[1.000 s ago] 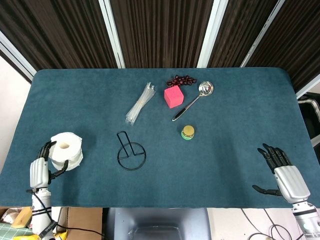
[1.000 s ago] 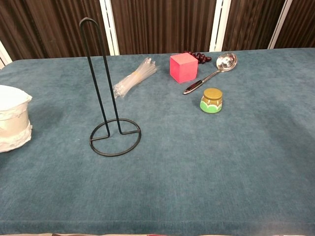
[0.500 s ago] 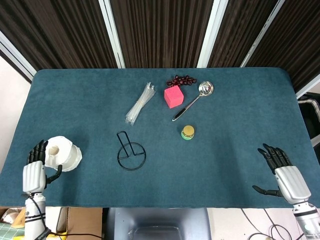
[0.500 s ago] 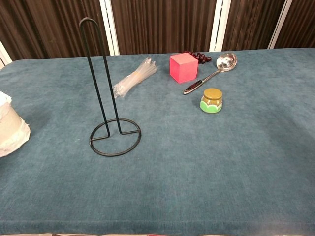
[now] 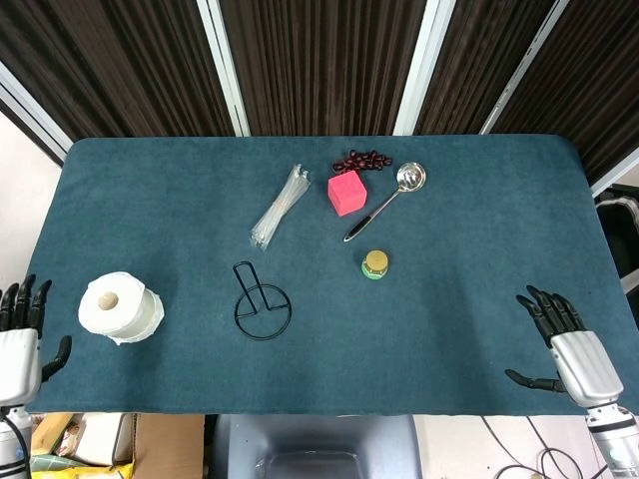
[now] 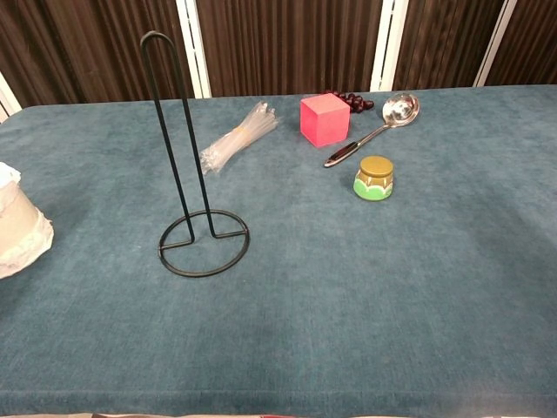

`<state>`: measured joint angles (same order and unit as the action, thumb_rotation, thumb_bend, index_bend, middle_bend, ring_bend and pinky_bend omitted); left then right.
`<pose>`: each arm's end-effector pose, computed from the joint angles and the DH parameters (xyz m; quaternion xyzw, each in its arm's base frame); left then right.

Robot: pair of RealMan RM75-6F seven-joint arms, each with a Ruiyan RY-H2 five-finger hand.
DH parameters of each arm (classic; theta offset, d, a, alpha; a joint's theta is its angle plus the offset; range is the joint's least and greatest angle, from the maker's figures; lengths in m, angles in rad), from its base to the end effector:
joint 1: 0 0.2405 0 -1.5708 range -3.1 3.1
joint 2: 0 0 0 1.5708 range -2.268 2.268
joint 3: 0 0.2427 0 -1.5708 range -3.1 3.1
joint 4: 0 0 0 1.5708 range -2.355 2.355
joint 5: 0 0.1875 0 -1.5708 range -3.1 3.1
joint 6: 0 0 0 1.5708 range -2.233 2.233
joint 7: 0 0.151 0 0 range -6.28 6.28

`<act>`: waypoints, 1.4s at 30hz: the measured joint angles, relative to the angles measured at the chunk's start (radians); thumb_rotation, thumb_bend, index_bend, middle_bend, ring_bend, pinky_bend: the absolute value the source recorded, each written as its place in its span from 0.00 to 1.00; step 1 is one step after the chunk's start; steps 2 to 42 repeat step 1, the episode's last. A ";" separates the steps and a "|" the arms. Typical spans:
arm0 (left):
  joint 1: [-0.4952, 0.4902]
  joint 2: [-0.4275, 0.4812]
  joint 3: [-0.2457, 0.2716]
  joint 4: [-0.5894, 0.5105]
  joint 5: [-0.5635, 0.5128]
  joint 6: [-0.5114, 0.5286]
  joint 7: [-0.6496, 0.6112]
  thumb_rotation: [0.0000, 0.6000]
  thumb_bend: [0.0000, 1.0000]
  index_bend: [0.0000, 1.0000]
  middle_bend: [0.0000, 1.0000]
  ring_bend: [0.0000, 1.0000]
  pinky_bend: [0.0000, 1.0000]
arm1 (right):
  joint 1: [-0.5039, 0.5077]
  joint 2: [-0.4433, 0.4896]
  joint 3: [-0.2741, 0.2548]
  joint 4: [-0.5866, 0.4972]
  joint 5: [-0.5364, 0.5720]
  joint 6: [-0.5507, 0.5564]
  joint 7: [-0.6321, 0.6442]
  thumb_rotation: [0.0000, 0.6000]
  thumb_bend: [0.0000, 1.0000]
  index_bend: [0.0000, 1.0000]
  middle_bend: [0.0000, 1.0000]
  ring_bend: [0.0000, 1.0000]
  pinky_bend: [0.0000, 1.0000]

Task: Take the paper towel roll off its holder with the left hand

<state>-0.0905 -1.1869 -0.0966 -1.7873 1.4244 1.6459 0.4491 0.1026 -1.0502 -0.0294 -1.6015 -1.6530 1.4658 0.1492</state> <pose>-0.2543 0.1891 0.1754 -0.5640 -0.2980 -0.3553 0.6833 -0.2812 -0.1733 0.1723 0.6448 -0.4028 0.4030 0.5094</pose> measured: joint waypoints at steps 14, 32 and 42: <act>0.001 0.001 0.002 0.000 0.002 -0.001 -0.001 1.00 0.36 0.10 0.00 0.00 0.06 | 0.000 0.000 0.000 0.000 0.001 0.000 0.000 1.00 0.16 0.00 0.00 0.00 0.00; 0.001 0.001 0.002 0.000 0.002 -0.001 -0.001 1.00 0.36 0.10 0.00 0.00 0.06 | 0.000 0.000 0.000 0.000 0.001 0.000 0.000 1.00 0.16 0.00 0.00 0.00 0.00; 0.001 0.001 0.002 0.000 0.002 -0.001 -0.001 1.00 0.36 0.10 0.00 0.00 0.06 | 0.000 0.000 0.000 0.000 0.001 0.000 0.000 1.00 0.16 0.00 0.00 0.00 0.00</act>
